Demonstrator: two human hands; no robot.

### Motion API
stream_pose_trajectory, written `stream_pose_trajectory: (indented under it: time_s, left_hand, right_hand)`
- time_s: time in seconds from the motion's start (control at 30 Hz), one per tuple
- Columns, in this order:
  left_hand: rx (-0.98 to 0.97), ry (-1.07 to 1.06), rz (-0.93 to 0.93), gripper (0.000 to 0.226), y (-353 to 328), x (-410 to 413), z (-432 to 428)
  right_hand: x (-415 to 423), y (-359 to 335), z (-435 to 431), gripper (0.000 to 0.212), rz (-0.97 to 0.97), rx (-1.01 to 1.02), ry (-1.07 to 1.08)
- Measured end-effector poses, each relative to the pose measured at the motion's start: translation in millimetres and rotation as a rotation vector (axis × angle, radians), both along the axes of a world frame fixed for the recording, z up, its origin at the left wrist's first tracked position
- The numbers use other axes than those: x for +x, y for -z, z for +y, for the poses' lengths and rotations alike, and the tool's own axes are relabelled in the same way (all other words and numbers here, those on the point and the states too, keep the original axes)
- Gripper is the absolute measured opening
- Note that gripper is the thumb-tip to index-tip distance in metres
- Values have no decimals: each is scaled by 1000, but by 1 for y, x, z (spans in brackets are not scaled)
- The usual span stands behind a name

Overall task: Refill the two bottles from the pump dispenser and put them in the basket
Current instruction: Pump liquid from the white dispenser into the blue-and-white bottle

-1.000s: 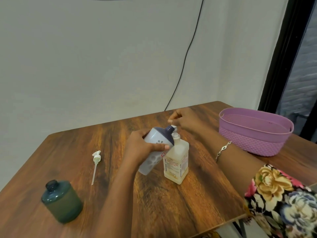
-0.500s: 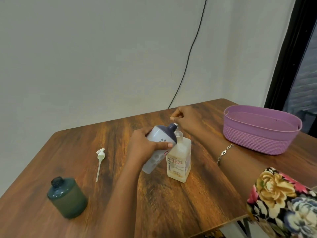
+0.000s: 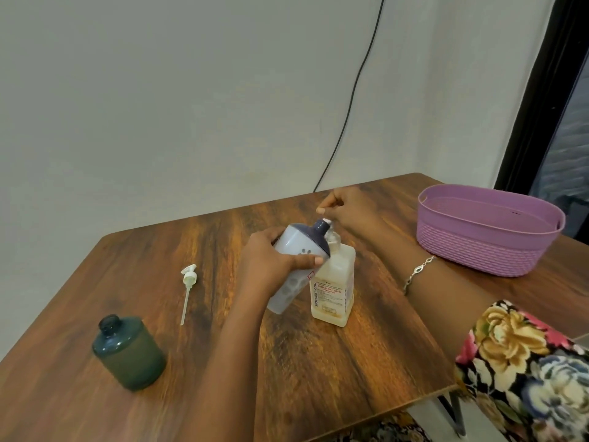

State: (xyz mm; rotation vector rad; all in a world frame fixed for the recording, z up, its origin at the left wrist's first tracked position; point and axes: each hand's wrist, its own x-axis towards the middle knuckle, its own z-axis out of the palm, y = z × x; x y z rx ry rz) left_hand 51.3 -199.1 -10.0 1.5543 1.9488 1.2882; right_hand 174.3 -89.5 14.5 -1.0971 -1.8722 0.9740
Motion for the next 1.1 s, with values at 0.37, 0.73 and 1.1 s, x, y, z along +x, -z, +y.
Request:
stream_pose_trajectory:
  time_s: [0.37, 0.73, 1.1]
  left_hand:
    - [-59, 32, 21, 48, 5, -3, 1]
    - [-61, -15, 47, 63, -7, -6, 3]
    - [-45, 26, 21, 49, -9, -3, 0]
  right_hand:
    - [-2, 9, 4, 21, -44, -37, -12]
    - [-3, -7, -1, 21, -140, 0, -1]
    - [0, -12, -3, 19, -83, 35, -8]
